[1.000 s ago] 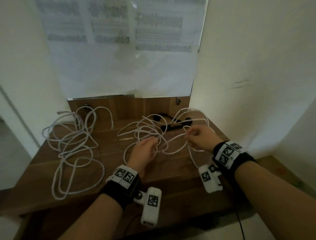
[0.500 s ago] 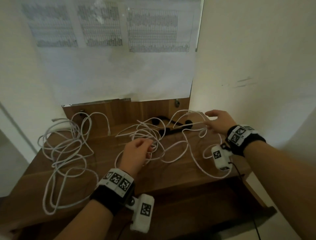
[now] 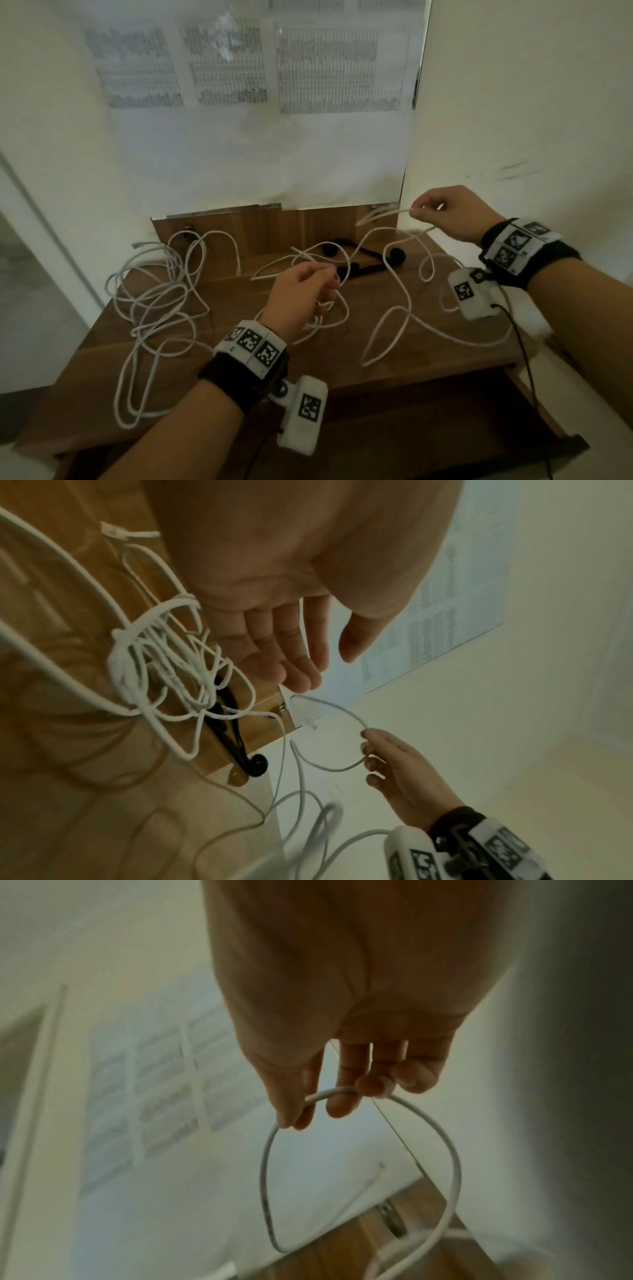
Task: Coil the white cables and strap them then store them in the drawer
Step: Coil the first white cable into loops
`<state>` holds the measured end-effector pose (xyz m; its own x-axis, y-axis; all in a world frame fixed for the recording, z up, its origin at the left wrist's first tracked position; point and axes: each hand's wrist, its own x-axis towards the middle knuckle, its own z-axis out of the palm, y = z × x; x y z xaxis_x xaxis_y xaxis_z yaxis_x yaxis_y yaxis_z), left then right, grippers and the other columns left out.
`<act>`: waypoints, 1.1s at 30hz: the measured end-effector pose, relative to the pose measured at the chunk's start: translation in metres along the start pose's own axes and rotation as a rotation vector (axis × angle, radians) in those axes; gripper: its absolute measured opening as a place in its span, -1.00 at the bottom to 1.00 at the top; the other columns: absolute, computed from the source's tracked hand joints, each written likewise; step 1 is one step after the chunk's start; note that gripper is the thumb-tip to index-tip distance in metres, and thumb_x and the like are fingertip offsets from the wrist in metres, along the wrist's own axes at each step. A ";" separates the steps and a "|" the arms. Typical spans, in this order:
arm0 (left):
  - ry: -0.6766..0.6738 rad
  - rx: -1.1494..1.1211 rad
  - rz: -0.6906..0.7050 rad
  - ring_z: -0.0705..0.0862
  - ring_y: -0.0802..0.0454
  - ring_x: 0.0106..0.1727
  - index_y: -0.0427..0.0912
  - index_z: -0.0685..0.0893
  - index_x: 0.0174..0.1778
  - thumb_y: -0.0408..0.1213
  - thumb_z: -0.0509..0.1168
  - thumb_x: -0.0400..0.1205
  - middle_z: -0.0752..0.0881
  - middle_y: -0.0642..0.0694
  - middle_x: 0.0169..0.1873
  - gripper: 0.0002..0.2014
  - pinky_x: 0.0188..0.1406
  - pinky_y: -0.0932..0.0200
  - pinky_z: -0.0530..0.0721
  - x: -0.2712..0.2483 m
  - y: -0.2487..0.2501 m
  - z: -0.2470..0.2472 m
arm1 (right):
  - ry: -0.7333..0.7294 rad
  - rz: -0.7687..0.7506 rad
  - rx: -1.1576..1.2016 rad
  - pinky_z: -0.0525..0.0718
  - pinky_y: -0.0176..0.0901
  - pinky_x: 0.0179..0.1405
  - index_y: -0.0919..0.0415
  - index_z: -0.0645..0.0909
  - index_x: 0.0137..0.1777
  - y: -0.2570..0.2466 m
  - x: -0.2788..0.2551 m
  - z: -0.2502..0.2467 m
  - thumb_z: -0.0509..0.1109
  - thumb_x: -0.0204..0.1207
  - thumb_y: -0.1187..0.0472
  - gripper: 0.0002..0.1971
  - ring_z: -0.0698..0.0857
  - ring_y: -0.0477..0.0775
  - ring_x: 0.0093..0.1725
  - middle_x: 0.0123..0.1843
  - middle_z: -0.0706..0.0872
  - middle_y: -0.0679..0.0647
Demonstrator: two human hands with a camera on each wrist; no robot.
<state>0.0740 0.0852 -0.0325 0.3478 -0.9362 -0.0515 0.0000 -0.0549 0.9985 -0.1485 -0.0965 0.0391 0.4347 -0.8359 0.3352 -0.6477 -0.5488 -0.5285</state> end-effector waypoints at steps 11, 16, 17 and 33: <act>0.178 0.402 0.369 0.26 0.05 0.66 0.04 0.31 0.66 -0.13 0.31 0.71 0.23 -0.05 0.70 -0.42 0.56 0.22 0.28 0.003 0.063 -0.026 | -0.150 -0.250 0.199 0.58 -0.50 -0.21 0.06 0.76 0.08 -0.112 -0.015 -0.040 0.43 0.64 0.04 -0.85 0.68 -0.19 -0.20 -0.09 0.78 -0.05; 0.208 0.314 0.461 0.75 0.10 -0.01 -0.07 0.68 -0.32 -0.13 0.10 0.81 0.82 0.04 -0.14 -0.59 0.03 0.39 0.52 -0.020 0.079 -0.043 | -0.059 -0.272 0.370 0.54 -0.54 -0.34 0.13 0.76 0.12 -0.143 -0.015 -0.030 0.39 0.68 0.07 -0.82 0.63 -0.34 -0.32 -0.02 0.81 0.01; 0.218 0.298 0.486 0.75 0.16 -0.06 -0.09 0.64 -0.40 -0.15 0.10 0.82 0.81 0.07 -0.25 -0.55 0.08 0.34 0.54 -0.026 0.084 -0.044 | -0.044 -0.261 0.385 0.57 -0.47 -0.29 0.09 0.75 0.13 -0.146 -0.013 -0.025 0.42 0.66 0.05 -0.82 0.65 -0.32 -0.27 0.00 0.80 0.00; -0.086 -0.462 0.435 0.28 0.07 -0.49 -0.14 0.41 0.48 -0.32 0.03 0.81 0.36 0.00 -0.54 -0.69 -0.34 0.10 0.40 -0.055 0.135 -0.087 | -0.446 0.085 0.537 0.81 0.08 0.11 0.04 0.09 0.73 -0.182 -0.066 0.090 0.44 0.63 -0.02 -0.22 0.85 0.12 0.04 0.05 0.85 0.09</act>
<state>0.1367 0.1600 0.1067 0.3304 -0.8649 0.3778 0.2869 0.4733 0.8328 -0.0031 0.0599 0.0430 0.6857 -0.7277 -0.0157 -0.3421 -0.3031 -0.8894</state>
